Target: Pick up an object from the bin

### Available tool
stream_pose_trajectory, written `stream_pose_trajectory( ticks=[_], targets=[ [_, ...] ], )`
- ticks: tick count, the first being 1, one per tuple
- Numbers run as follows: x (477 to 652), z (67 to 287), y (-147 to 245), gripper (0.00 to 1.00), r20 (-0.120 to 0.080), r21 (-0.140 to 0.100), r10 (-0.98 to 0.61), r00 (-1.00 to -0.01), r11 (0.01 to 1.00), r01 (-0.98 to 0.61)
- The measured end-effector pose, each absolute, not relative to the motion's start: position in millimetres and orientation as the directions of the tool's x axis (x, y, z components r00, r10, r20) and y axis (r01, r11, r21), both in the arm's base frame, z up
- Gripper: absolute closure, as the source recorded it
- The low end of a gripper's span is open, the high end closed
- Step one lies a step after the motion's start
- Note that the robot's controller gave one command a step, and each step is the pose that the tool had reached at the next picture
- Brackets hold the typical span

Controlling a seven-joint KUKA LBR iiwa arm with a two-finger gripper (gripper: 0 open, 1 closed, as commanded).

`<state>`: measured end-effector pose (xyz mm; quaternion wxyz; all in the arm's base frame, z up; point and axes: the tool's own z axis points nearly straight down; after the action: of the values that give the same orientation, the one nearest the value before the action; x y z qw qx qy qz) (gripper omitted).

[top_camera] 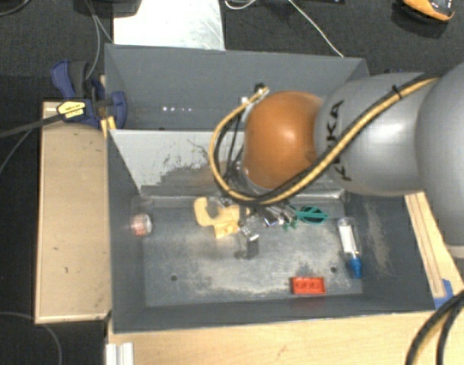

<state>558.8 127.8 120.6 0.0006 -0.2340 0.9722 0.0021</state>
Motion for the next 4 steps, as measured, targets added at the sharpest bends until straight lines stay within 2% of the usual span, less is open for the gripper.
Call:
stream_pose_trajectory(
  ticks=[1, 2, 3, 4],
  targets=[
    [589.6, 130, 97, 0.0, -0.01, -0.003, -0.606, -0.795, 0.795, -0.606],
    [596.3, 92, 131, 0.0, -0.016, 0.0, -0.486, -0.874, 0.874, -0.486],
    [588.0, 82, 108, 0.0, -0.011, -0.005, -0.811, -0.585, 0.585, -0.811],
    [587.2, 81, 134, 1.0, -0.022, -0.006, -0.765, -0.644, 0.644, -0.765]
  ],
)
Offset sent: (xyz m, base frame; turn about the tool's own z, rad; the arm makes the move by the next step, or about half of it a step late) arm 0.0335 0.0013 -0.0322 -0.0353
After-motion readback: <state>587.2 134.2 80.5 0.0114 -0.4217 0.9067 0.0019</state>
